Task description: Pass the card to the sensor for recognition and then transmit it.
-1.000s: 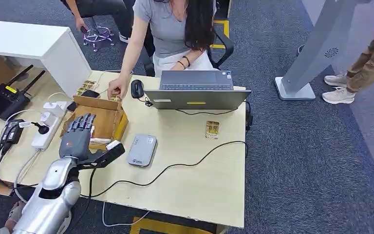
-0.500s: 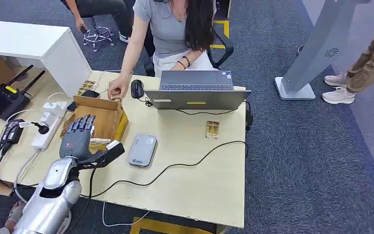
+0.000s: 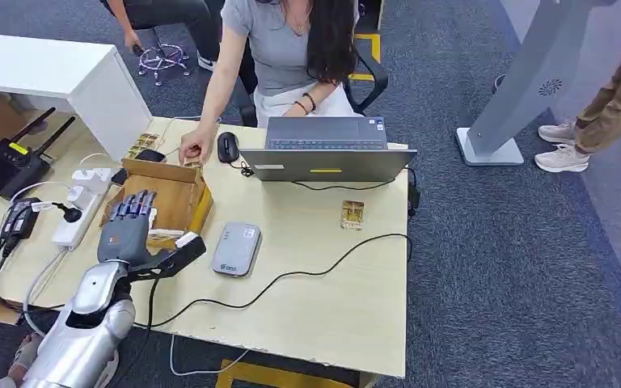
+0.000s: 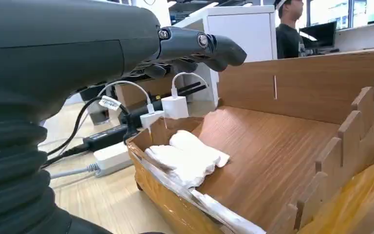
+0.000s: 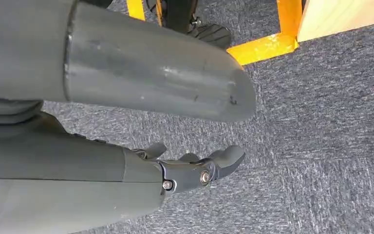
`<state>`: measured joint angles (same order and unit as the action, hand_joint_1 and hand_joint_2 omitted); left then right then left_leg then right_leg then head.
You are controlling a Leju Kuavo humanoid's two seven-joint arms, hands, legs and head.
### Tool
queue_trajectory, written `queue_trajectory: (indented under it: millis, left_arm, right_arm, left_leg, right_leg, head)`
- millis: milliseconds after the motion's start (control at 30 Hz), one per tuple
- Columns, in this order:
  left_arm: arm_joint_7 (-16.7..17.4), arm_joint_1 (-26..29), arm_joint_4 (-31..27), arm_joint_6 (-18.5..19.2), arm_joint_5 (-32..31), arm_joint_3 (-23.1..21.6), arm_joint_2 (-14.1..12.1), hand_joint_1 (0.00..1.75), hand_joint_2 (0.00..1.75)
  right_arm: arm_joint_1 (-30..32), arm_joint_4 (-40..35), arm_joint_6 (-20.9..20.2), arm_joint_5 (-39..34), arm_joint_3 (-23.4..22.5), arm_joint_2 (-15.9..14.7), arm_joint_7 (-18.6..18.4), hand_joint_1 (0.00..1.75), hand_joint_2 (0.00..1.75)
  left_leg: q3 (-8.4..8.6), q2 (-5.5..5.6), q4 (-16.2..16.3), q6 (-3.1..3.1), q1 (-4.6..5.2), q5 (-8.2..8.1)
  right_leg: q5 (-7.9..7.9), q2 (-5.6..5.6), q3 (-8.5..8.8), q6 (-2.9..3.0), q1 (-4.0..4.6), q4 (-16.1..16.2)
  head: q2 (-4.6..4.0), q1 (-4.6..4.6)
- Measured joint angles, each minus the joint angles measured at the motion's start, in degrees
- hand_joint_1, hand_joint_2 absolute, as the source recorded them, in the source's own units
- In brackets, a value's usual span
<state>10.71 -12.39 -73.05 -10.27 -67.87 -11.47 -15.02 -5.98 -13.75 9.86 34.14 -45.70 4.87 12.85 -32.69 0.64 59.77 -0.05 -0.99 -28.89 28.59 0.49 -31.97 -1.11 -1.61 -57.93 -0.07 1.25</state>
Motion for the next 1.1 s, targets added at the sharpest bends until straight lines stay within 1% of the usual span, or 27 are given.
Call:
queue_trajectory:
  millis: [33,67,900,1100]
  left_arm:
    - [0.0,0.0,0.0,0.0,0.0,0.0,0.0,0.00,1.75]
    - [0.0,0.0,0.0,0.0,0.0,0.0,0.0,1.75,1.75]
    - [-1.4,0.0,0.2,-0.4,1.9,0.5,0.0,1.75,1.75]
    - [-2.2,-0.4,0.6,-1.4,2.5,0.7,0.2,1.75,1.75]
  right_arm:
    - [0.0,0.0,0.0,0.0,0.0,0.0,0.0,0.00,0.00]
    - [0.0,0.0,0.0,0.0,0.0,0.0,0.0,0.00,0.00]
    - [0.0,0.0,-0.3,0.7,-0.6,0.0,0.0,0.00,0.00]
    - [-0.1,0.0,-0.3,0.9,-0.6,0.0,0.0,0.00,0.00]
  left_leg:
    - [0.00,0.00,0.0,0.00,0.00,0.00]
    - [0.00,0.00,0.0,0.00,0.00,0.00]
    - [0.00,-0.01,0.0,0.00,0.00,0.00]
    - [0.00,0.00,0.0,0.00,0.00,0.00]
  right_leg:
    - [0.00,0.00,0.00,0.00,0.00,0.0]
    - [0.00,0.00,0.00,0.00,0.00,0.0]
    - [0.00,0.01,0.00,0.00,0.00,0.0]
    - [0.00,0.00,-0.01,0.00,0.00,0.0]
  head:
    - [0.00,0.00]
    - [0.00,0.00]
    - [0.00,0.00]
    - [0.00,0.00]
